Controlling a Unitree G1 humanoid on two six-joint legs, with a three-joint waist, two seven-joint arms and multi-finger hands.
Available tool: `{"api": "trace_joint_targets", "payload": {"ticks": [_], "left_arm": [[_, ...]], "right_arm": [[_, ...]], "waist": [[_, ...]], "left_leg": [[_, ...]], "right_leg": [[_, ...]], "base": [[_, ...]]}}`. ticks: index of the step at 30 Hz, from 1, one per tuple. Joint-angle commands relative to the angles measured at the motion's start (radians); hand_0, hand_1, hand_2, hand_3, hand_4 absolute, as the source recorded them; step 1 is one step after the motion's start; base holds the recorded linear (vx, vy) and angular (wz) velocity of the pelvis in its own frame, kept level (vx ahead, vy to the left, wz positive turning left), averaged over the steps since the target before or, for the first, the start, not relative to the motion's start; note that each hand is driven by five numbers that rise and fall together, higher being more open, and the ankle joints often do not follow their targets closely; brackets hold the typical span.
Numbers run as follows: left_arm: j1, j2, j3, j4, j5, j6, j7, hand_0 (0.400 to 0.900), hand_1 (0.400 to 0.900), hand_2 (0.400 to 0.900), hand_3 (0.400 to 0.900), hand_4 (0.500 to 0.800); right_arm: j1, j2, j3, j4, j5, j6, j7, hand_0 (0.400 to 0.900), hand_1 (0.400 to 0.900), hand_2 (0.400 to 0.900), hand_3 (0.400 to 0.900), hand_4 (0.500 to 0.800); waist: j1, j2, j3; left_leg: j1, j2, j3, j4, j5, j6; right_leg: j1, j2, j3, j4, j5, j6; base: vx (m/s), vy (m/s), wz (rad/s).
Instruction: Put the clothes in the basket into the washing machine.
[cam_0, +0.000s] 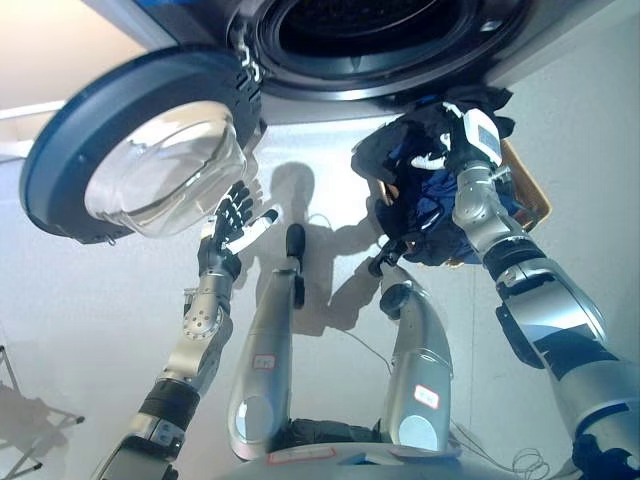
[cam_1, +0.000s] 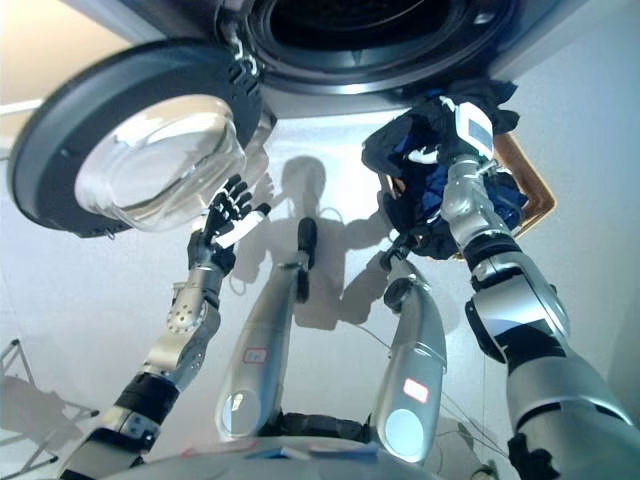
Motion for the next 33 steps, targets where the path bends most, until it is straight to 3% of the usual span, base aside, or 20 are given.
{"api": "trace_joint_targets", "payload": {"ticks": [1,6,13,17,22,29,33], "left_arm": [[0.036,0.018,0.02,-0.146,0.054,-0.1,0.045,0.9,0.9,0.9,0.9,0.8],[0.037,0.019,0.028,-0.187,0.069,-0.101,0.106,0.9,0.9,0.9,0.9,0.8],[0.033,0.023,0.026,-0.174,0.059,-0.095,0.15,0.9,0.9,0.9,0.9,0.8],[0.025,0.034,0.005,-0.188,0.054,-0.098,0.143,0.9,0.9,0.9,0.9,0.8],[0.022,0.05,-0.022,-0.194,0.052,-0.1,0.114,0.9,0.9,0.9,0.9,0.8],[0.026,0.076,-0.018,-0.221,0.049,-0.109,0.103,0.9,0.9,0.9,0.9,0.8],[0.023,0.082,-0.022,-0.227,0.043,-0.109,0.094,0.9,0.9,0.9,0.9,0.8]], "right_arm": [[-0.031,-0.054,0.061,0.004,-0.045,-0.004,-0.091,0.9,0.9,0.9,0.9,0.8],[-0.05,-0.031,0.038,0.008,-0.076,0.025,-0.169,0.9,0.9,0.9,0.9,0.8],[-0.071,-0.054,0.038,0.103,-0.14,0.085,-0.204,0.9,0.9,0.9,0.9,0.8],[-0.067,-0.098,0.03,0.174,-0.159,0.103,-0.227,0.9,0.9,0.9,0.9,0.8],[-0.059,-0.131,0.04,0.231,-0.184,0.116,-0.193,0.9,0.9,0.9,0.9,0.8],[-0.073,-0.2,0.004,0.24,-0.152,0.123,-0.229,0.9,0.9,0.9,0.9,0.8],[-0.077,-0.224,0.033,0.249,-0.173,0.132,-0.207,0.9,0.9,0.9,0.9,0.8]], "waist": [[0.002,0.014,-0.056],[-0.018,0.017,-0.043],[-0.033,0.03,-0.025],[-0.031,0.05,-0.026],[-0.016,0.069,-0.028],[0.016,0.102,-0.055],[0.022,0.105,-0.067]], "left_leg": [[-0.078,-0.04,0.01,0.032,-0.05,-0.01],[-0.181,-0.041,0.018,0.102,-0.062,-0.004],[-0.277,-0.051,0.033,0.232,-0.097,0.014],[-0.334,-0.058,0.033,0.296,-0.11,0.015],[-0.367,-0.056,0.039,0.335,-0.117,0.023],[-0.433,-0.068,0.042,0.39,-0.126,0.035],[-0.465,-0.07,0.038,0.413,-0.133,0.037]], "right_leg": [[-0.128,-0.038,0.04,0.164,-0.076,0.166],[-0.244,-0.051,0.052,0.239,-0.081,0.16],[-0.357,-0.083,0.095,0.343,-0.093,0.15],[-0.416,-0.111,0.123,0.414,-0.12,0.137],[-0.465,-0.133,0.143,0.465,-0.135,0.127],[-0.557,-0.162,0.182,0.547,-0.164,0.114],[-0.592,-0.171,0.195,0.576,-0.181,0.108]], "base": [[-0.11,0.044,0.0],[-0.09,0.061,-0.1],[-0.05,0.049,-0.09],[-0.02,0.0,0.11],[0.0,-0.001,0.02],[0.02,-0.021,0.08],[0.02,-0.035,0.09]]}}
